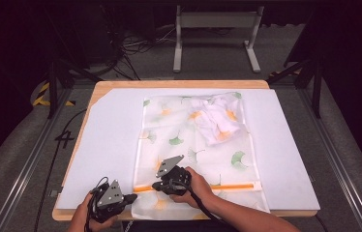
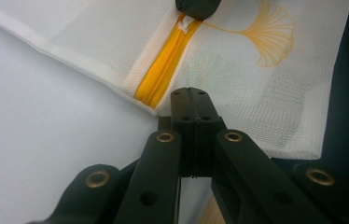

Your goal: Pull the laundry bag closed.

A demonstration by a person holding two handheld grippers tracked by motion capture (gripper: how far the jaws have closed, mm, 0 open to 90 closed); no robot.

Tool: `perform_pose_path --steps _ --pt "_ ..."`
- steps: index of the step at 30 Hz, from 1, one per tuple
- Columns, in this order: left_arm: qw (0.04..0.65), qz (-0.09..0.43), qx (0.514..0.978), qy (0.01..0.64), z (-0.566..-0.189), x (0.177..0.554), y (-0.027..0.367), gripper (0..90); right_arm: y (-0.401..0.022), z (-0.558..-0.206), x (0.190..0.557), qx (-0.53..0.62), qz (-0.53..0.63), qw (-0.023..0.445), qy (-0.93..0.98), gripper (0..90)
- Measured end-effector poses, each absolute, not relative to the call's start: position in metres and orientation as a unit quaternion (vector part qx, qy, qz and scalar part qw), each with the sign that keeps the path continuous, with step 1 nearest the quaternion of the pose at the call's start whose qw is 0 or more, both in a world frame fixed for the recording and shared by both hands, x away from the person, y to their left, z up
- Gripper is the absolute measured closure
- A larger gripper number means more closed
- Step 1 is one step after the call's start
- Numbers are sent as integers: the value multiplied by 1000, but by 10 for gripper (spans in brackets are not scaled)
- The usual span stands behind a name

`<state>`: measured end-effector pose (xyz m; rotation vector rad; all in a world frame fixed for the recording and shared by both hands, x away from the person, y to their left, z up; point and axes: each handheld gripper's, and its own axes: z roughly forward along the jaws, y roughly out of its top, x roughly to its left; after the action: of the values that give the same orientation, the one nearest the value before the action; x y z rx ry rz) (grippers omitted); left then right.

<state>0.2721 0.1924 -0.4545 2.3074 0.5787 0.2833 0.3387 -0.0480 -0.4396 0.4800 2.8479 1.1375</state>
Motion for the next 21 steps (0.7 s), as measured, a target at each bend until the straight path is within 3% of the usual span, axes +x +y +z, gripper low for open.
perform_pose_path --steps 21 --pt "368 109 895 227 -455 272 193 900 -61 -437 339 162 352 31 921 900"
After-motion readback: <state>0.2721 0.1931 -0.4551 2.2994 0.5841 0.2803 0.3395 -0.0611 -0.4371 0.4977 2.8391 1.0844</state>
